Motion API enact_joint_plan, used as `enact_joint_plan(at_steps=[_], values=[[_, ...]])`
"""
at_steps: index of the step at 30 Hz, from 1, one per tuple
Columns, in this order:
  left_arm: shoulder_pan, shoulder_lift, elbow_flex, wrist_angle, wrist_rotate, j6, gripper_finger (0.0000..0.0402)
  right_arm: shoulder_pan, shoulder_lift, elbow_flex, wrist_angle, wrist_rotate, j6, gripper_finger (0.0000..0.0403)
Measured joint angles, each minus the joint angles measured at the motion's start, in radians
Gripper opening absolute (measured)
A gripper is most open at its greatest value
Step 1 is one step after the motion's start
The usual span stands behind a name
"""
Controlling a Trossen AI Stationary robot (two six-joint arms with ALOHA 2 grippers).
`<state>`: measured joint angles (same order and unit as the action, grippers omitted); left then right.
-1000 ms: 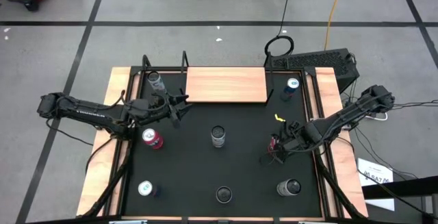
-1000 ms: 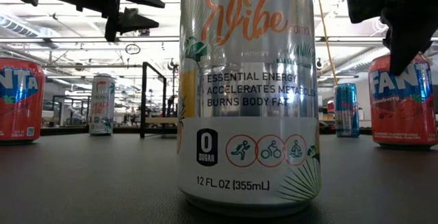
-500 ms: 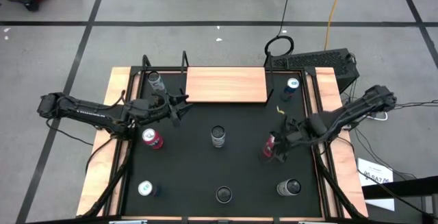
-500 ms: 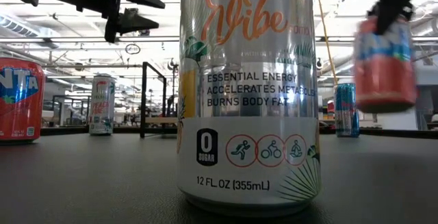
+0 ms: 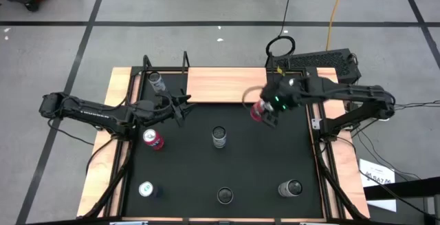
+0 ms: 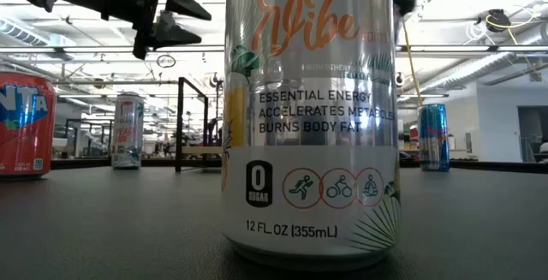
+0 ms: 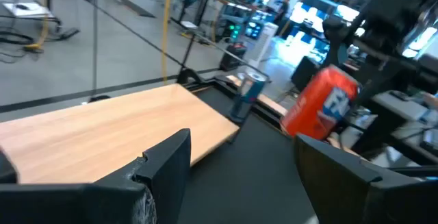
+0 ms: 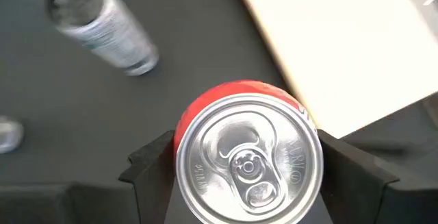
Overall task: Place canned beverage on shelf
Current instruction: Put the right red soda can on the shelf
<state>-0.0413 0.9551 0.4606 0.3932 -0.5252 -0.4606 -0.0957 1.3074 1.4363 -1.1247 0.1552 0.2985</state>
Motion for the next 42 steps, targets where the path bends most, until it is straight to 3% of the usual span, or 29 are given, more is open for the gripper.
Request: enact_joint_plan(at_steps=[4,8,12,19,28,33,42], values=[[0.041,0.029,0.000,0.021,0.000,-0.014,0.0259,-0.148,0.099,0.089,-0.007,-0.011,-0.209,0.0274],[0.076,0.053,0.001,0.081,0.001,-0.024,0.0259,-0.305,0.209,0.169,-0.002,-0.109,-0.360,0.0274],[0.107,0.058,0.001,0.093,0.013,-0.024,0.0259,-0.441,0.316,0.250,-0.001,-0.183,-0.462,0.0274],[0.115,0.058,0.001,0.079,0.028,-0.024,0.0259,-0.597,0.478,0.365,0.005,-0.177,-0.592,0.0274],[0.131,0.058,0.001,0.031,0.027,-0.030,0.0259,-0.687,0.571,0.374,0.043,-0.185,-0.618,0.0274],[0.149,0.058,0.001,0.032,0.026,-0.030,0.0259,-0.703,0.587,0.375,0.061,-0.248,-0.621,0.0275],[0.165,0.058,0.001,0.032,0.023,-0.030,0.0259,-0.708,0.591,0.375,0.085,-0.261,-0.617,0.0309]])
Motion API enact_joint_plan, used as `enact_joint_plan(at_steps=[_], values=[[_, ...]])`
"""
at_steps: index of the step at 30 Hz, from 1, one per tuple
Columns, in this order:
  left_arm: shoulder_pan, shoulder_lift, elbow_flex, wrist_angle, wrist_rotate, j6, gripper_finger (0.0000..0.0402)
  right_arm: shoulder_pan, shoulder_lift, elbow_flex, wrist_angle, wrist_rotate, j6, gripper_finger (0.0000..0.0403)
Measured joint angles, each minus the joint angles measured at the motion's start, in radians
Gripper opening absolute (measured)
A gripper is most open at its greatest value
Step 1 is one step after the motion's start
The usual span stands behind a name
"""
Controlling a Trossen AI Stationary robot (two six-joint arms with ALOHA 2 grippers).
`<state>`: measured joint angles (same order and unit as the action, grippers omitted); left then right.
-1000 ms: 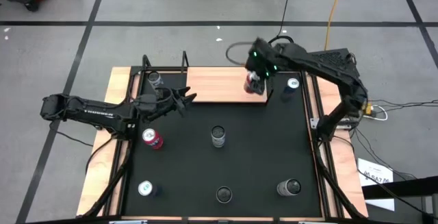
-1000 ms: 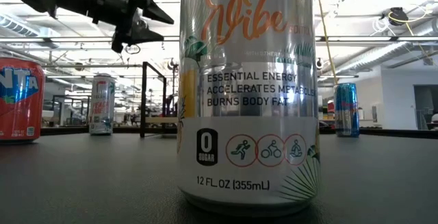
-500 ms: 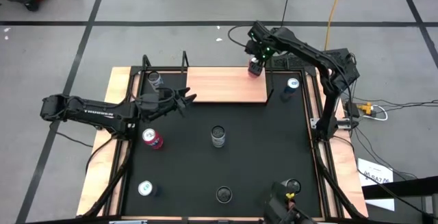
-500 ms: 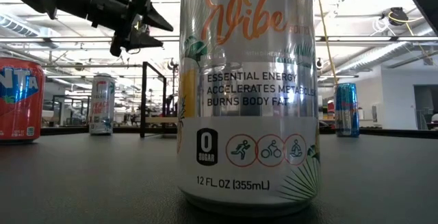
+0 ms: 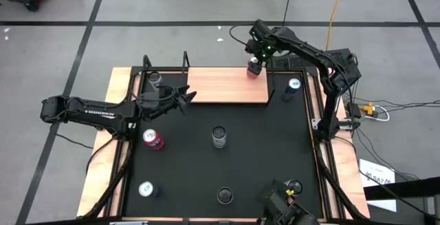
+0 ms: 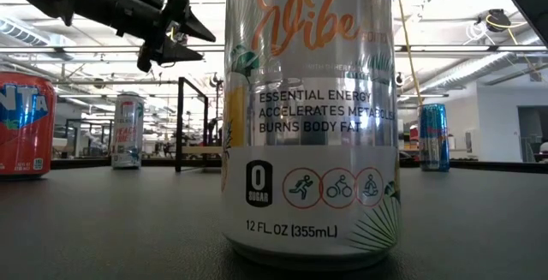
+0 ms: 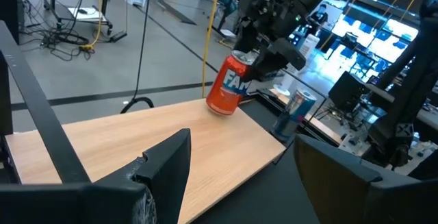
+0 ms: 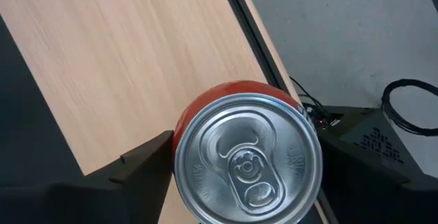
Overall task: Place canned beverage on shelf
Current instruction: Put the right red soda can on the shelf
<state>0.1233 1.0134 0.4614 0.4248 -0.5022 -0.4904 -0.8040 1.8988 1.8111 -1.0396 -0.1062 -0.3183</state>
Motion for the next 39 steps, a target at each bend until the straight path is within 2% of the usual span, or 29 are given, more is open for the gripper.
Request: enact_joint_plan(at_steps=[30,33,37,39], values=[[0.002,0.000,0.000,-0.028,-0.004,0.035,0.0259,0.000,0.000,0.000,-0.035,0.000,-0.064,0.0317],[0.002,-0.001,0.000,-0.052,-0.004,0.035,0.0259,0.000,0.000,0.000,-0.033,-0.002,-0.062,0.0335],[0.002,-0.001,0.000,-0.068,-0.004,0.028,0.0259,0.000,-0.002,0.000,-0.035,-0.002,-0.050,0.0386],[0.002,-0.001,0.000,-0.068,-0.004,0.027,0.0259,0.000,-0.002,0.000,-0.035,0.001,-0.046,0.0395]])
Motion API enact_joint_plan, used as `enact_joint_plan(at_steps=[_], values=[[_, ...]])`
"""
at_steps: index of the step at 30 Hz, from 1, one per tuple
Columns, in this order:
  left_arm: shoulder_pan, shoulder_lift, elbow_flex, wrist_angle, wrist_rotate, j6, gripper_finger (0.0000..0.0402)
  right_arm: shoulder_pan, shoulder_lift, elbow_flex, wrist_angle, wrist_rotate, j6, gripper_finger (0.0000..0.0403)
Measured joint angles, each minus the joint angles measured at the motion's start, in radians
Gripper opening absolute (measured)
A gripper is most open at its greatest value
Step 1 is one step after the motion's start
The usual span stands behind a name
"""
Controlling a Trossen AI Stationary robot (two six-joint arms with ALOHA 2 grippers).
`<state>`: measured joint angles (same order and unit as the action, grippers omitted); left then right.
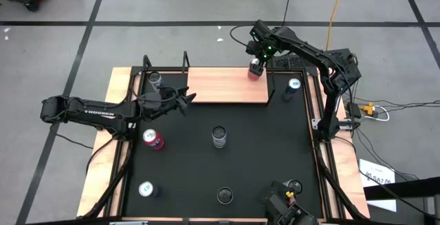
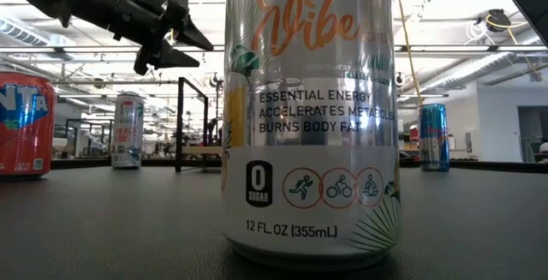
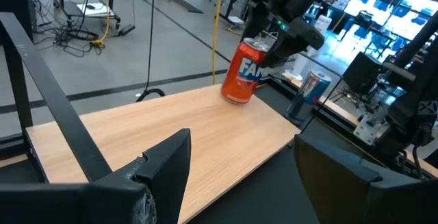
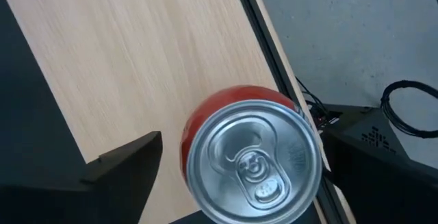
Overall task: Place canned beverage on shelf
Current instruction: Put the right red soda can on the shelf, then put the red soda can on the shelf aligned with the other red soda can
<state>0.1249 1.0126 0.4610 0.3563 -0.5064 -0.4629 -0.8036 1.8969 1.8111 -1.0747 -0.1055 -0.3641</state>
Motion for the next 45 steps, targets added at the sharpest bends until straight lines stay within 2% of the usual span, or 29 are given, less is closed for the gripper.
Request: enact_joint_plan(at_steps=[7,12,20,26,31,35,38,42,45], values=[[0.000,-0.048,0.027,-0.036,-0.001,0.038,0.0259,0.000,-0.075,0.000,0.029,0.000,0.015,0.0381],[0.011,-0.069,0.166,-0.276,-0.033,0.092,0.0259,0.001,-0.183,0.000,0.091,-0.007,0.032,0.0381],[0.065,-0.069,0.421,-0.624,-0.034,0.139,0.0259,0.016,-0.347,0.000,0.192,-0.236,0.106,0.0380],[0.078,-0.069,0.531,-0.760,-0.026,0.206,0.0259,0.053,-0.435,0.000,0.331,-0.267,0.221,0.0365],[0.032,-0.069,0.598,-0.810,-0.048,0.188,0.0258,0.075,-0.457,0.000,0.276,-0.265,0.278,0.0353],[-0.038,-0.069,0.603,-0.876,-0.049,0.125,0.0258,0.116,-0.456,-0.017,0.184,-0.263,0.319,0.0353],[-0.091,-0.069,0.603,-0.996,-0.048,0.047,0.0258,0.174,-0.466,-0.065,0.156,-0.234,0.417,0.0352],[-0.149,-0.069,0.603,-1.160,-0.052,-0.059,0.0258,0.296,-0.497,-0.140,0.144,-0.029,0.525,0.0352],[-0.188,-0.081,0.603,-1.236,-0.034,-0.147,0.0258,0.396,-0.506,-0.177,0.121,0.079,0.613,0.0352]])
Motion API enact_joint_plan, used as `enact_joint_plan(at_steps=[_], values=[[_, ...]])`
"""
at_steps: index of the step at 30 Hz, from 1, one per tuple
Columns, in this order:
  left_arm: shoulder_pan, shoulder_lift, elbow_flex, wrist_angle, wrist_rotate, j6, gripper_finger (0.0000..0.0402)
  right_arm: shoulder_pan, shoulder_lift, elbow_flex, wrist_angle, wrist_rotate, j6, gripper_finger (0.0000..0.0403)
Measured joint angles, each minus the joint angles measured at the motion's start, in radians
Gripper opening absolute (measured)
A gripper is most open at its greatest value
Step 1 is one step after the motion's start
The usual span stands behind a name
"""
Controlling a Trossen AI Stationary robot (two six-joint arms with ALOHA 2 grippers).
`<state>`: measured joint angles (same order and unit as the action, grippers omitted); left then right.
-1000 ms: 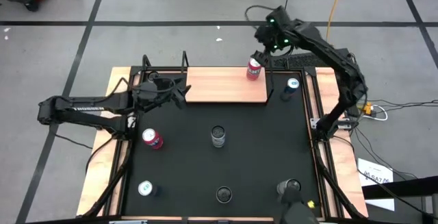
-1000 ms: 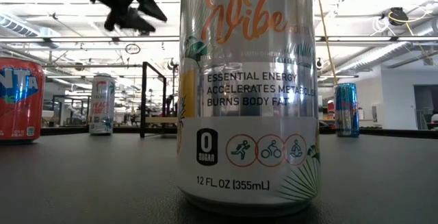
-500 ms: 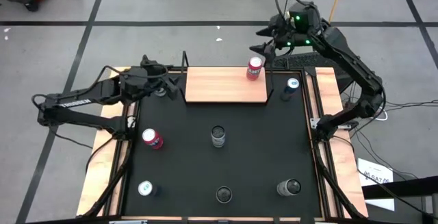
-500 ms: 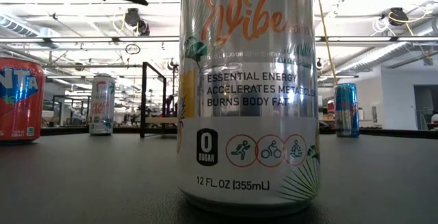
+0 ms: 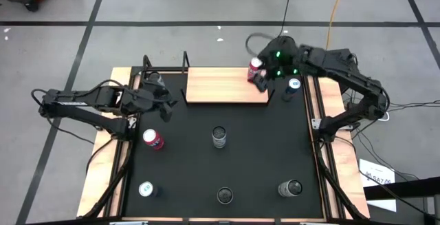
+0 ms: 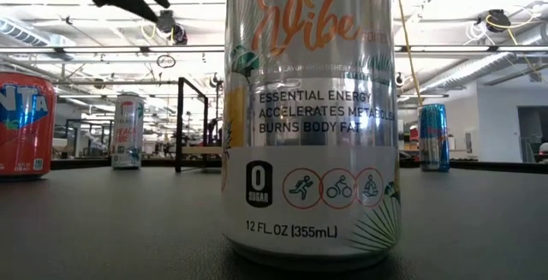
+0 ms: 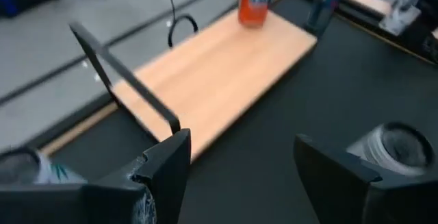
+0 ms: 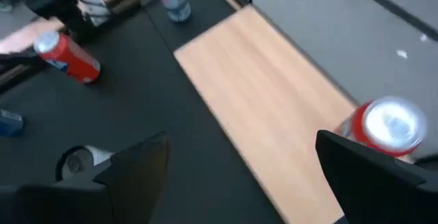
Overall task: Place canned beverage on shelf
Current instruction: Put the red soda can on the shelf aligned with the other red soda can
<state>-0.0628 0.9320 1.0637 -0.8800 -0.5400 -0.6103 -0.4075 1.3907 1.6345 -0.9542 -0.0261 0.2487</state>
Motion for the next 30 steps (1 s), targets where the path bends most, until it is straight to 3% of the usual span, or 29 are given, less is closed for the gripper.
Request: enact_joint_plan(at_steps=[7,11,17,25,30], values=[[-0.106,-0.042,0.000,-0.350,0.219,-0.412,0.0258,0.201,-0.004,-0.013,-0.020,0.187,0.188,0.0352],[-0.188,-0.043,-0.012,-0.521,0.248,-0.566,0.0258,0.287,-0.003,-0.013,-0.044,0.276,0.283,0.0352],[-0.254,-0.040,-0.084,-0.522,0.258,-0.631,0.0286,0.404,-0.003,-0.013,-0.129,0.390,0.444,0.0352],[-0.279,-0.038,-0.170,-0.479,0.382,-0.690,0.0365,0.517,0.007,-0.013,-0.139,0.409,0.605,0.0352],[-0.281,-0.038,-0.224,-0.467,0.396,-0.694,0.0388,0.560,0.033,-0.013,-0.130,0.448,0.657,0.0352]])
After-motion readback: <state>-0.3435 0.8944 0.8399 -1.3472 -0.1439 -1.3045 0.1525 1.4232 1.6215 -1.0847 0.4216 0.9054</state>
